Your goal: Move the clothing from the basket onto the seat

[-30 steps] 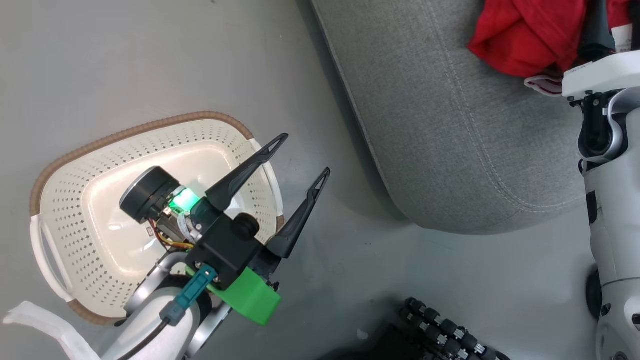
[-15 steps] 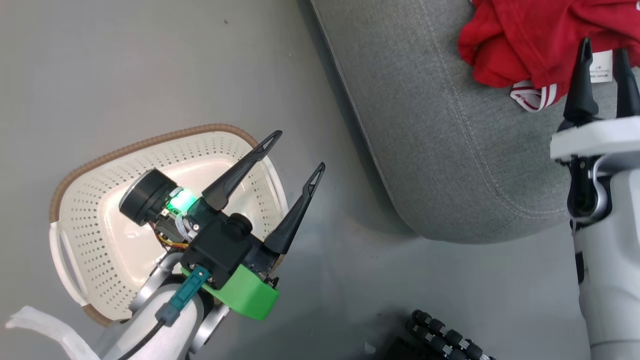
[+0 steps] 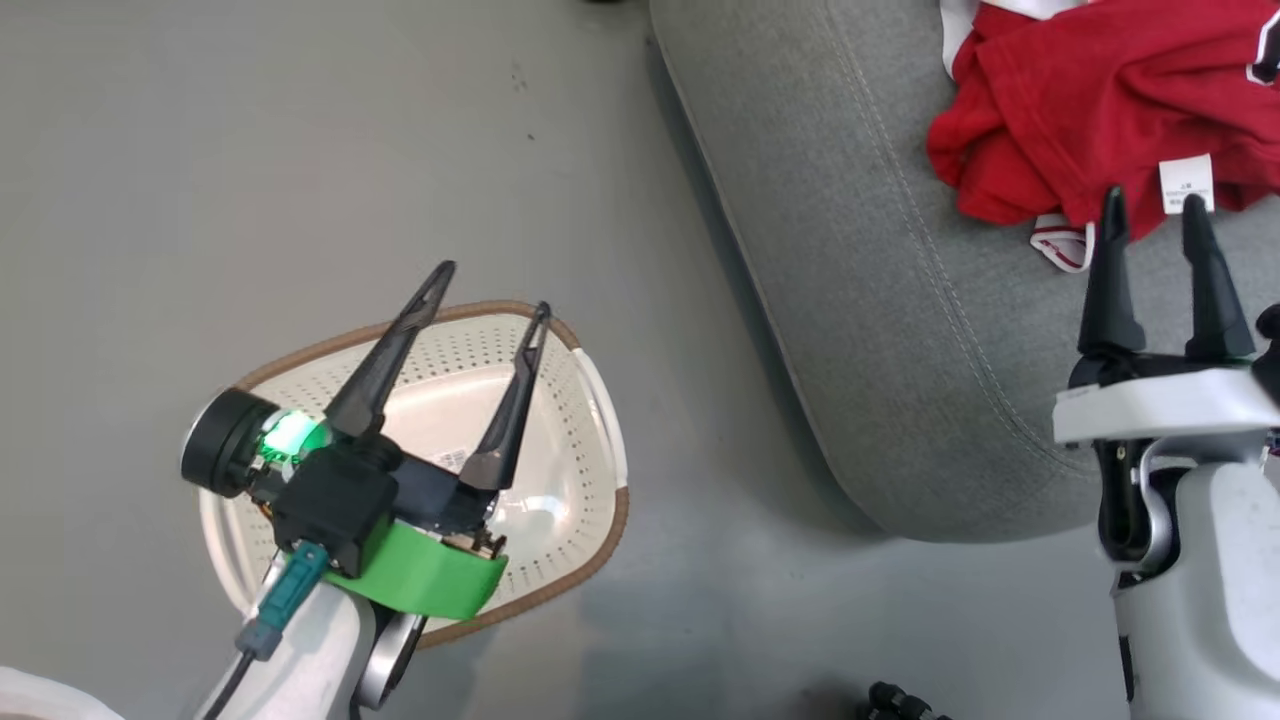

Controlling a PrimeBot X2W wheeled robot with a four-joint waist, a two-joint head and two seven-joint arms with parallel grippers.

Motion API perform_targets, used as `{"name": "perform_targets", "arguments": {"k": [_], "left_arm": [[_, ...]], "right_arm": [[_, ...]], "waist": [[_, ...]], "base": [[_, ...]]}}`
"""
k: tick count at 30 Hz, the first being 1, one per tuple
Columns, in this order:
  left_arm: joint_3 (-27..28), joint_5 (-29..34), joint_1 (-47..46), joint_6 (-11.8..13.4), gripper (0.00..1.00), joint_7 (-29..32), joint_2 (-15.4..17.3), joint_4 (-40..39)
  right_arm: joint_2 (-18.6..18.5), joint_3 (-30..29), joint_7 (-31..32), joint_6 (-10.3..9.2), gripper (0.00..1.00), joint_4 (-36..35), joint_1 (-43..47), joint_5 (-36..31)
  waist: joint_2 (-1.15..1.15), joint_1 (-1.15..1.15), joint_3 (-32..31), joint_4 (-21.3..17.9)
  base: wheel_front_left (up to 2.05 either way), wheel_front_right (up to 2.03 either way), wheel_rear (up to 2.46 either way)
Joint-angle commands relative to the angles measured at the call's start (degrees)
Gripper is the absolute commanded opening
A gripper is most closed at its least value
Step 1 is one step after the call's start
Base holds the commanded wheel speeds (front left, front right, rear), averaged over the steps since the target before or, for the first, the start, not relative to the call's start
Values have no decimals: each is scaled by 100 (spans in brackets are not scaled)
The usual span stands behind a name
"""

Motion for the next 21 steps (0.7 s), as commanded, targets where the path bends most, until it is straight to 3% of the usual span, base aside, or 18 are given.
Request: {"name": "perform_targets", "arguments": {"k": [1, 12, 21], "left_arm": [[94, -53, 105, 70, 100, -58, -17, 69], [906, -222, 417, 153, 100, -97, -284, 468], [1790, -132, 979, 57, 100, -98, -653, 648]], "right_arm": [[1, 74, -17, 0, 100, -134, 153, -72], [105, 575, -6, 0, 100, -858, 926, -465], [124, 850, 239, -1, 100, -1141, 1335, -632]], "waist": [[0, 0, -304, 321], [0, 0, -817, 1154], [0, 0, -1171, 1536]], "base": [[0, 0, 0], [0, 0, 0], [0, 0, 0]]}}
